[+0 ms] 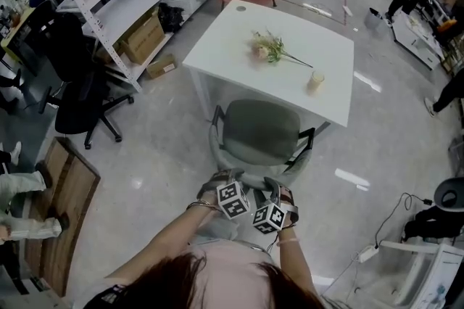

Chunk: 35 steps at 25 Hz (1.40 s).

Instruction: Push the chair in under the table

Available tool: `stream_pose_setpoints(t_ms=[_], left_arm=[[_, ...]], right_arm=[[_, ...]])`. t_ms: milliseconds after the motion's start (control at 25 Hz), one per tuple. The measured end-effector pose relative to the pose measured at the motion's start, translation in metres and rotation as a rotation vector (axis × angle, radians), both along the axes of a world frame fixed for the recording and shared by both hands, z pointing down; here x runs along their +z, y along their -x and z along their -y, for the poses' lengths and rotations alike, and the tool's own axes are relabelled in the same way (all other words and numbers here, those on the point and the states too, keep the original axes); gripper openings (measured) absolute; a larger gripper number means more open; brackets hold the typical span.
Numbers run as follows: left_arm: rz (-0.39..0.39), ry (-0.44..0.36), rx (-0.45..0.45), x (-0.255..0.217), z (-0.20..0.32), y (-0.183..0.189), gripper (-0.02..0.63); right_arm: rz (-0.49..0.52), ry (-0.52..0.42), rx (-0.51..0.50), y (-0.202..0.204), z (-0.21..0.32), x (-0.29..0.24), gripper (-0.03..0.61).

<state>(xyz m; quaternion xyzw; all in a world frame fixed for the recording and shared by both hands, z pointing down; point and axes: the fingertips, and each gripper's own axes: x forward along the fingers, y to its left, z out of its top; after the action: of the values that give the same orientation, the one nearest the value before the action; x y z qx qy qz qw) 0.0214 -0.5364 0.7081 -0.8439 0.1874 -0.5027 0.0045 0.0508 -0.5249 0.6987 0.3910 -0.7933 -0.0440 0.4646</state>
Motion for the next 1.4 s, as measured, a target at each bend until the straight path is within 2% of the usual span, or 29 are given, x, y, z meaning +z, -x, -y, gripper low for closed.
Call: stream_pose_setpoints(t_ms=[520,1400], left_arm=[[0.002,-0.003,0.037,0.003,0.051,0.012,0.227],[-0.003,-0.016,0.071,0.005,0.119,0.014,0.229]], right_arm=[[0.006,-0.025,0.036,0.012,0.05,0.001,0.207],[0.008,-0.001,0.064,0.015,0.116,0.004,0.207]])
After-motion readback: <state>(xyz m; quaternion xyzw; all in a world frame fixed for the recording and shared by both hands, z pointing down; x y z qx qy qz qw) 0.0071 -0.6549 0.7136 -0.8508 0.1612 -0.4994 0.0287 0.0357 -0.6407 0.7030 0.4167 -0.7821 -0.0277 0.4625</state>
